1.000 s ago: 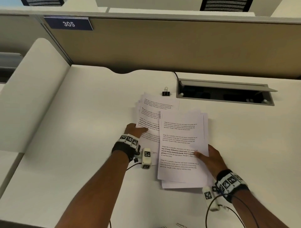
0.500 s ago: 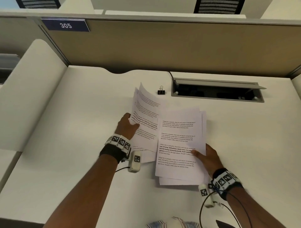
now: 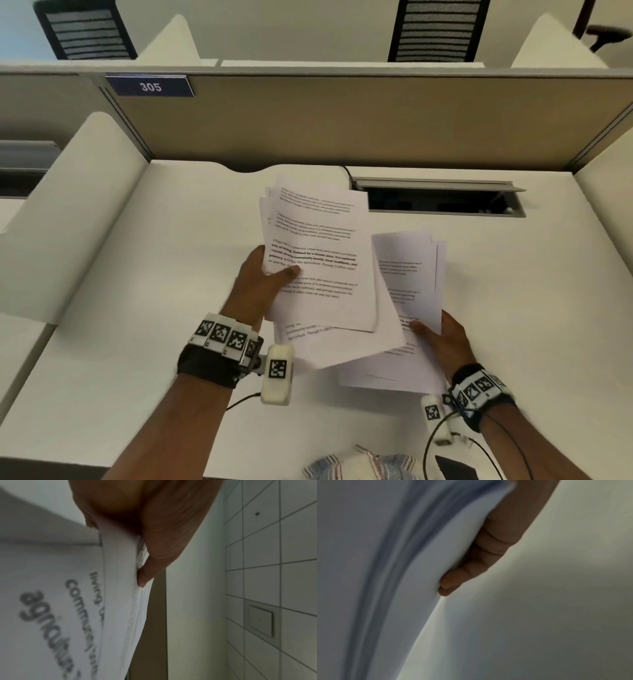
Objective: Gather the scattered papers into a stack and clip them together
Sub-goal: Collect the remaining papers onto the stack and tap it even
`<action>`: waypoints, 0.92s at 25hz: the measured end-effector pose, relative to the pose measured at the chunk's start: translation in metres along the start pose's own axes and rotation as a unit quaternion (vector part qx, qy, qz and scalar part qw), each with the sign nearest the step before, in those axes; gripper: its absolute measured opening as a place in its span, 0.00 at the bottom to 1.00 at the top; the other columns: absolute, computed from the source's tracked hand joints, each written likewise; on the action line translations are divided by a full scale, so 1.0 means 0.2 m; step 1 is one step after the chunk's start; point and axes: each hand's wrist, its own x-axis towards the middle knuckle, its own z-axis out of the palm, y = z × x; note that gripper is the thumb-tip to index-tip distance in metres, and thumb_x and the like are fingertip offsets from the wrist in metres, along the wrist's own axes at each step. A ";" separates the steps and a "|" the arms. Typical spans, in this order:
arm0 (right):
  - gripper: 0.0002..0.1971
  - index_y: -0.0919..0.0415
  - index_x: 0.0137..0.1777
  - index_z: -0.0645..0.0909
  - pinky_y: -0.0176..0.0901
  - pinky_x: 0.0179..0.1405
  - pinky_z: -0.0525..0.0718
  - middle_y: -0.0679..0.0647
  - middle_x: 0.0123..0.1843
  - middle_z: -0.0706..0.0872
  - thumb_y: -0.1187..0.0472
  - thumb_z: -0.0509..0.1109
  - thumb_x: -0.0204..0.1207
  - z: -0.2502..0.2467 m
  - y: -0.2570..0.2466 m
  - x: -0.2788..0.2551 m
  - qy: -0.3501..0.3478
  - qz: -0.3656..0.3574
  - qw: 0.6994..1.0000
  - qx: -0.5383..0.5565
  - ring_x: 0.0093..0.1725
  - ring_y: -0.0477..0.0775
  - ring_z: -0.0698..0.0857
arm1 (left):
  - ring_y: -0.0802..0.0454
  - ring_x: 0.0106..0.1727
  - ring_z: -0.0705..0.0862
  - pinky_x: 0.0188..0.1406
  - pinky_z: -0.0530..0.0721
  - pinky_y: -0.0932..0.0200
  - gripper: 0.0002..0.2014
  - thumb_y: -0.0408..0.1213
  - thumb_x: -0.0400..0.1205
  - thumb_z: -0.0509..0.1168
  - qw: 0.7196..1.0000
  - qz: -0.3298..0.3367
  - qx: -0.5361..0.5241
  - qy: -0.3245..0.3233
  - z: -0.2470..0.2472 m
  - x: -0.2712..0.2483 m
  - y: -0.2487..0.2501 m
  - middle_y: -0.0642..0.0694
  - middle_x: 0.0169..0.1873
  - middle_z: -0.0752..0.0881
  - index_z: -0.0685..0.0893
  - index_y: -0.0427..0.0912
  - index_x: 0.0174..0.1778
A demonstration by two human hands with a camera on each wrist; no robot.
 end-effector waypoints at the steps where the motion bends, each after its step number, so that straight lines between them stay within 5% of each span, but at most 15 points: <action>1: 0.19 0.54 0.66 0.83 0.36 0.43 0.89 0.52 0.57 0.92 0.60 0.79 0.76 0.00 -0.02 -0.02 0.000 -0.005 1.000 -0.001 0.53 0.51 0.91 | 0.43 0.57 0.93 0.57 0.91 0.40 0.20 0.34 0.76 0.79 1.000 -0.002 -0.011 -0.017 0.03 -0.03 0.00 0.46 0.57 0.93 0.84 0.45 0.64; 3: 0.20 0.55 0.66 0.83 0.30 0.38 0.88 0.52 0.58 0.92 0.58 0.80 0.75 0.00 -0.05 -0.08 -0.002 -0.017 1.000 -0.004 0.51 0.49 0.91 | 0.45 0.57 0.93 0.58 0.91 0.40 0.21 0.35 0.76 0.79 0.999 -0.007 -0.006 -0.040 0.09 -0.09 0.00 0.47 0.58 0.93 0.83 0.46 0.64; 7: 0.23 0.53 0.69 0.81 0.41 0.47 0.90 0.49 0.59 0.92 0.57 0.80 0.75 -0.01 -0.13 -0.17 -0.014 -0.041 0.999 0.031 0.54 0.50 0.92 | 0.54 0.56 0.91 0.56 0.91 0.50 0.23 0.46 0.76 0.79 0.992 -0.006 0.112 -0.061 0.18 -0.18 -0.07 0.56 0.59 0.90 0.80 0.53 0.65; 10: 0.23 0.53 0.71 0.80 0.38 0.48 0.91 0.47 0.60 0.91 0.59 0.79 0.76 -0.02 -0.18 -0.22 -0.013 -0.068 0.997 0.046 0.54 0.45 0.91 | 0.57 0.57 0.89 0.58 0.90 0.52 0.24 0.49 0.77 0.77 0.987 -0.024 0.146 -0.068 0.21 -0.21 -0.15 0.56 0.60 0.89 0.78 0.52 0.66; 14: 0.15 0.49 0.70 0.79 0.26 0.48 0.85 0.39 0.60 0.89 0.55 0.69 0.84 -0.01 -0.25 -0.29 -0.020 -0.081 0.994 0.068 0.56 0.38 0.89 | 0.51 0.64 0.89 0.69 0.85 0.44 0.21 0.44 0.82 0.74 0.989 -0.082 0.022 -0.120 0.25 -0.25 -0.22 0.53 0.64 0.90 0.79 0.50 0.70; 17: 0.10 0.43 0.67 0.74 0.10 0.47 0.75 0.27 0.56 0.81 0.55 0.57 0.90 -0.01 -0.30 -0.33 -0.038 -0.096 0.991 0.083 0.52 0.20 0.81 | 0.50 0.64 0.90 0.61 0.89 0.51 0.18 0.33 0.86 0.68 0.974 -0.120 -0.054 -0.184 0.30 -0.27 -0.24 0.51 0.64 0.90 0.79 0.50 0.71; 20: 0.17 0.46 0.72 0.75 0.27 0.59 0.85 0.35 0.63 0.86 0.56 0.68 0.84 -0.02 -0.29 -0.32 -0.081 -0.118 0.989 0.034 0.59 0.31 0.87 | 0.50 0.66 0.89 0.68 0.86 0.44 0.24 0.37 0.81 0.75 0.979 -0.091 0.028 -0.180 0.31 -0.27 -0.27 0.52 0.65 0.90 0.78 0.51 0.72; 23: 0.23 0.51 0.72 0.77 0.38 0.54 0.90 0.44 0.62 0.90 0.63 0.76 0.78 -0.05 -0.29 -0.31 -0.086 -0.123 0.989 0.011 0.58 0.42 0.90 | 0.54 0.59 0.91 0.60 0.90 0.51 0.18 0.36 0.79 0.77 0.985 -0.032 0.093 -0.143 0.33 -0.27 -0.24 0.55 0.57 0.92 0.83 0.55 0.62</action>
